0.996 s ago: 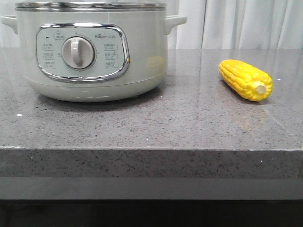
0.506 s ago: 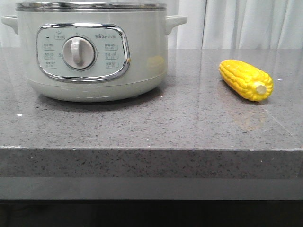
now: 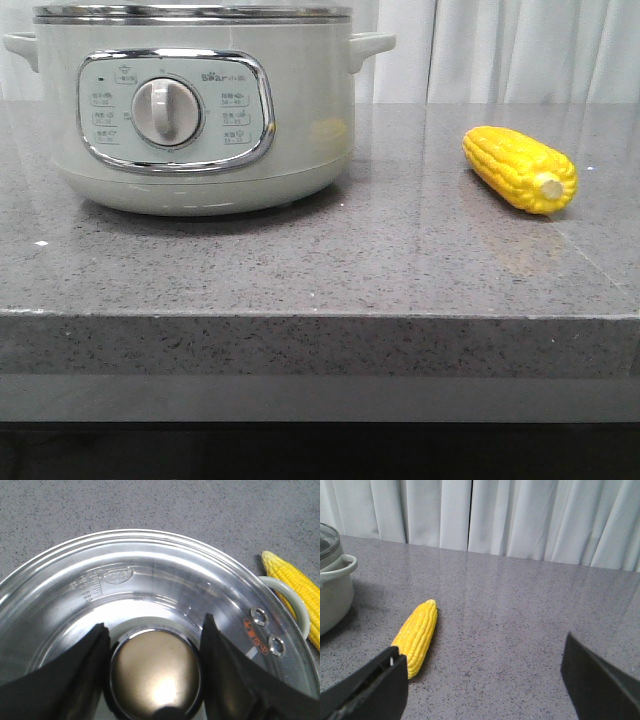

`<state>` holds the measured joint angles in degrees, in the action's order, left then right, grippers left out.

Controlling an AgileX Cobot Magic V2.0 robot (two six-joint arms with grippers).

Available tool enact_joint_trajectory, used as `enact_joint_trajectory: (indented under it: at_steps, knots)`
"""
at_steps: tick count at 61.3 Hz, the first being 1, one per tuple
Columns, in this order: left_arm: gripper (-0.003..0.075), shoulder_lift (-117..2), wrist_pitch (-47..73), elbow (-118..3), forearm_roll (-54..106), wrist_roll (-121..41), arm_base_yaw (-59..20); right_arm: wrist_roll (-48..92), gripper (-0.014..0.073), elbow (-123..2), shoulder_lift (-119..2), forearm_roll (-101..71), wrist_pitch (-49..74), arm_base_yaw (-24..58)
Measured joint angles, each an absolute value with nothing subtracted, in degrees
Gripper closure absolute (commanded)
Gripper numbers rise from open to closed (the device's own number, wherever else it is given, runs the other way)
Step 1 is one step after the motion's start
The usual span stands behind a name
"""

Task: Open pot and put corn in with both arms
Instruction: 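Lift the glass lid off the pot with the left gripper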

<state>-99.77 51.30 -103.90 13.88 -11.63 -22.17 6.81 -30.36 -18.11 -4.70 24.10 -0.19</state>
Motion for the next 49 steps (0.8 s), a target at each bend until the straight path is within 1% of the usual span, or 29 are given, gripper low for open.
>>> enact_joint_trajectory:
  at_steps: [33, 49]
  knots:
    - [0.0541, -97.7, 51.2, -103.8, 13.2, -11.6, -22.2, 6.8, -0.0041, -30.4, -18.1, -4.7, 24.1, -0.2]
    - [0.0541, -91.7, 53.8, -103.8, 13.2, -11.6, -22.2, 6.8, -0.0041, -30.4, -18.1, -4.7, 24.1, -0.2]
